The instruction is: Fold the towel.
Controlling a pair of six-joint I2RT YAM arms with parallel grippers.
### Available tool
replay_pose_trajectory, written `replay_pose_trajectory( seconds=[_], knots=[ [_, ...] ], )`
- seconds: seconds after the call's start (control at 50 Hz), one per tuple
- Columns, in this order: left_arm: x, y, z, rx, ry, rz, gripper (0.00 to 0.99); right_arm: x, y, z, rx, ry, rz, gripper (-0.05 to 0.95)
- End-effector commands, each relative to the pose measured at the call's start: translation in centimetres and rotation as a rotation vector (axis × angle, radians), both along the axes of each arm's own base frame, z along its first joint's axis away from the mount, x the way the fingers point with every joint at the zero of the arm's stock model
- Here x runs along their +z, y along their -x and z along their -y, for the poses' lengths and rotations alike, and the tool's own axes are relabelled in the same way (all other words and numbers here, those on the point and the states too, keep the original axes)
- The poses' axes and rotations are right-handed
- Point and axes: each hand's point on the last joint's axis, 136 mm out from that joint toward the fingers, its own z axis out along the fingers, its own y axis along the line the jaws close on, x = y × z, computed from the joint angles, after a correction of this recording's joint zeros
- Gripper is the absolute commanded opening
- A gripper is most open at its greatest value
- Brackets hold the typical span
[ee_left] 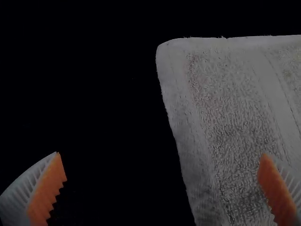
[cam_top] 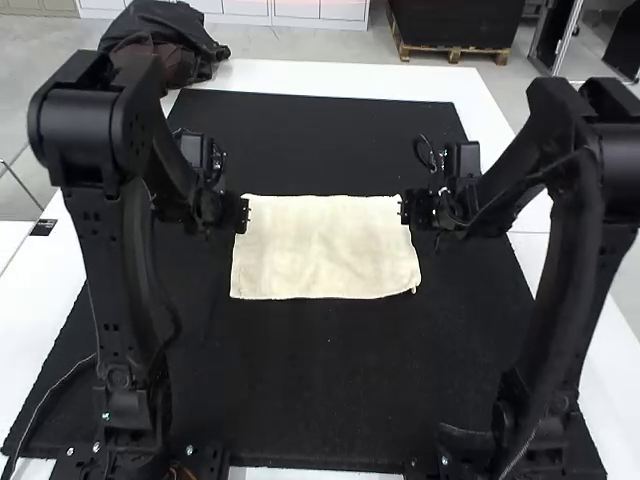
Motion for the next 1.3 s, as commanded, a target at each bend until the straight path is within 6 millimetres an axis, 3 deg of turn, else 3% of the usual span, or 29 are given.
replay_pose_trajectory(
  seconds=[0.0, 0.52, 1.28],
  knots=[
    [0.2, -1.1, 1.3, -0.027, 0.02, 0.017, 0.959, -0.1, -0.9, -1.6, 0.033, -0.012, 0.017, 0.91],
    [-0.2, -3.1, 1.3, -0.024, 0.018, 0.049, 0.959, -2.0, -3.6, -2.7, 0.045, -0.012, 0.01, 0.91],
    [-2.1, -3.6, 1.3, -0.026, 0.013, 0.032, 0.959, -5.4, -4.9, -3.0, 0.046, -0.004, -0.03, 0.91]
  ],
)
